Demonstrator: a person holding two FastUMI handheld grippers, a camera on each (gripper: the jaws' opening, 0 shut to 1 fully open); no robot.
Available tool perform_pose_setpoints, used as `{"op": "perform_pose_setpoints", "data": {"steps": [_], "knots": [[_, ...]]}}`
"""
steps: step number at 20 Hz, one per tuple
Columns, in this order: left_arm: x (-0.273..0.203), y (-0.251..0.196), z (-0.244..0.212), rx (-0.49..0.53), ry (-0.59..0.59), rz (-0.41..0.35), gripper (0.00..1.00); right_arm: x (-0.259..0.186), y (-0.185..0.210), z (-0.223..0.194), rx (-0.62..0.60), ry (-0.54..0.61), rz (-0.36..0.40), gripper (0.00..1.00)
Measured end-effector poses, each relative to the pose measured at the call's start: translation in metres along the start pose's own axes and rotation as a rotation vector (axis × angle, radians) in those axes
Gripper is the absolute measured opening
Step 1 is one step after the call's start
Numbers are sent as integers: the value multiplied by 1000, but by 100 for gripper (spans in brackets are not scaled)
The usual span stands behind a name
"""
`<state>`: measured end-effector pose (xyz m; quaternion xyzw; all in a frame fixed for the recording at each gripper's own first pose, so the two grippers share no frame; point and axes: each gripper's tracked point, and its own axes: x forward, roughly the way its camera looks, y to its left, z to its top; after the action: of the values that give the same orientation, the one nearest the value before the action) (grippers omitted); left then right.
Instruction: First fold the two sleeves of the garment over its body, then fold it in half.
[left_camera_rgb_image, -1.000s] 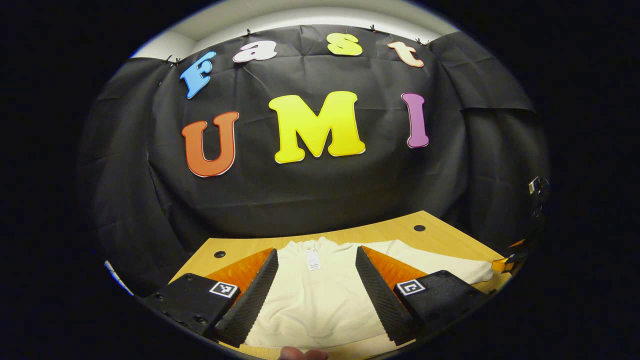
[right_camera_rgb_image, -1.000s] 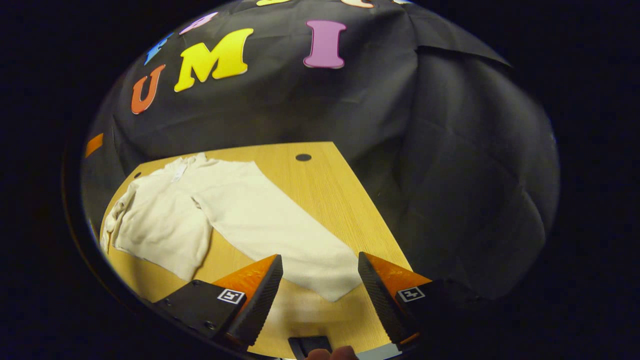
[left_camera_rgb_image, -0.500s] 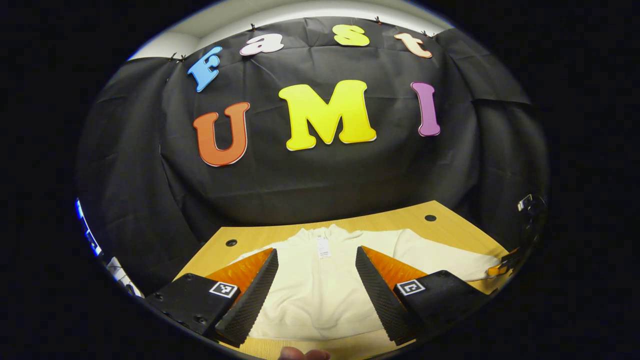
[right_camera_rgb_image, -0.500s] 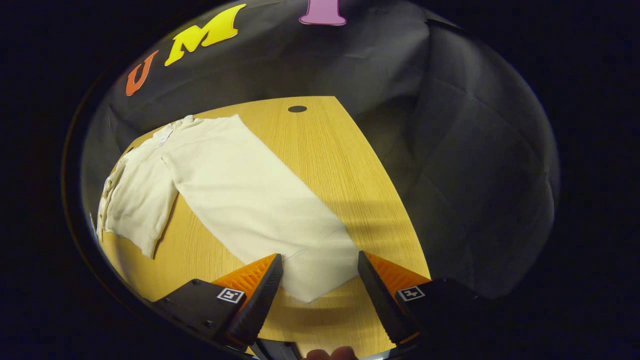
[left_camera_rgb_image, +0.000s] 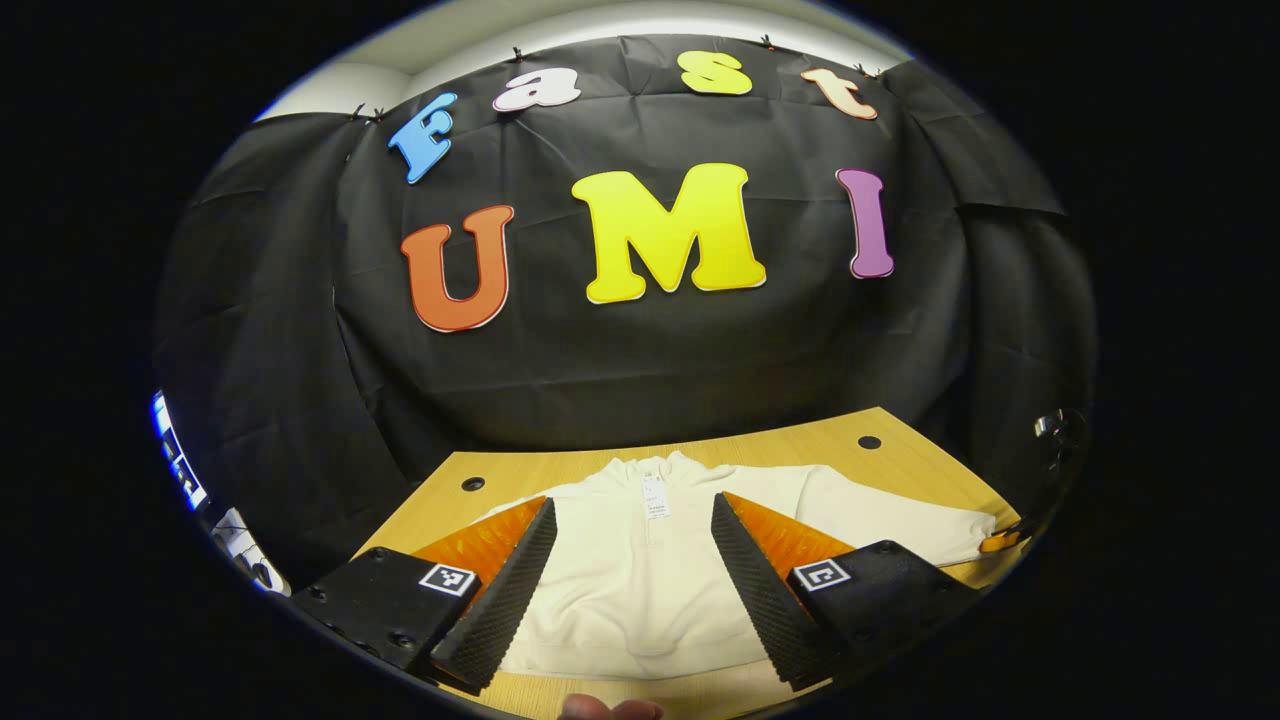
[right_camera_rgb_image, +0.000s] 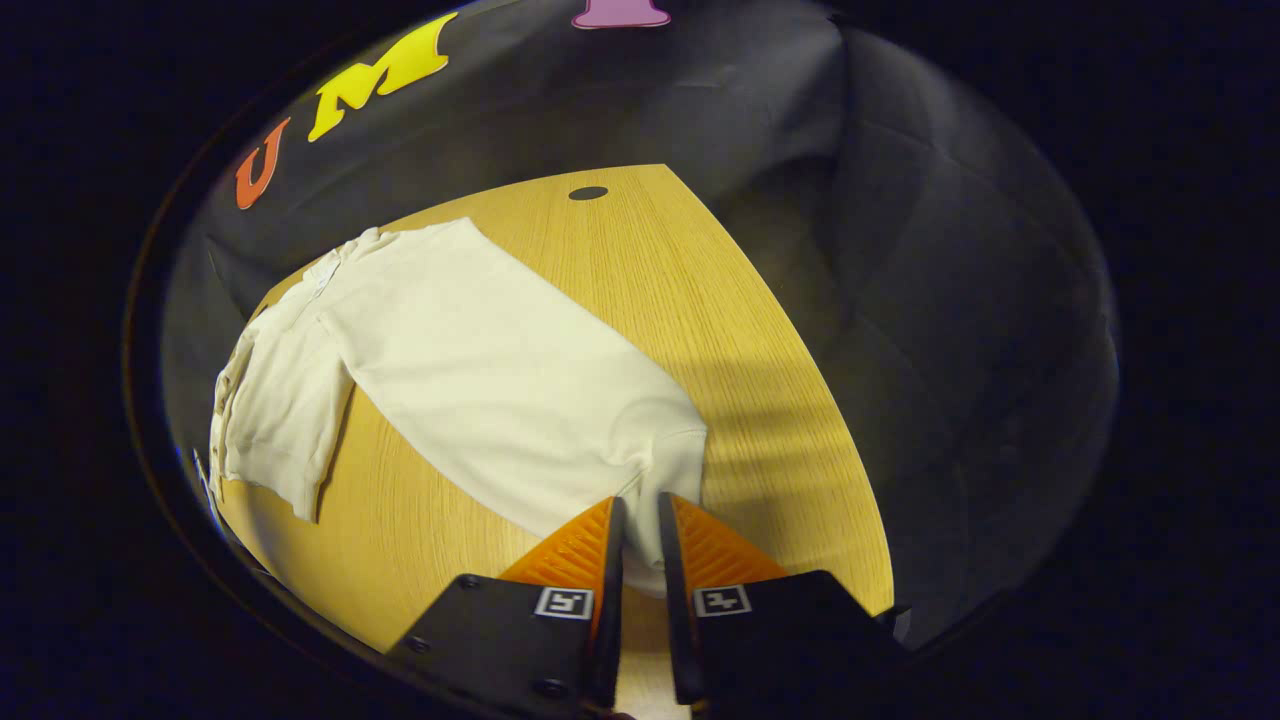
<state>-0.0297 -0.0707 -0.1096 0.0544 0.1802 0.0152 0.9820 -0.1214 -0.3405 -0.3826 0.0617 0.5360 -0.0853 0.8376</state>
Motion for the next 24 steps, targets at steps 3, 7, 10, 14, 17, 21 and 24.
{"op": "perform_pose_setpoints", "data": {"steps": [3,7,10,14,17,21,24], "knots": [[0,5,2,-17,-6,-4,99,0,0,3,101,42,10,7],[-1,19,2,-15,-15,7,99,-18,2,21,153,1,23,7],[2,31,2,-12,-24,17,99,-49,10,48,148,-73,30,7],[5,48,-2,-32,-26,29,99,-78,24,86,98,-144,29,6],[5,59,-4,-40,-28,39,99,-96,44,115,67,-193,48,6],[2,77,-6,-38,-40,51,99,-128,78,166,21,-296,54,6],[1,92,-9,-64,-43,69,99,-147,116,188,-31,-330,97,0]]}}
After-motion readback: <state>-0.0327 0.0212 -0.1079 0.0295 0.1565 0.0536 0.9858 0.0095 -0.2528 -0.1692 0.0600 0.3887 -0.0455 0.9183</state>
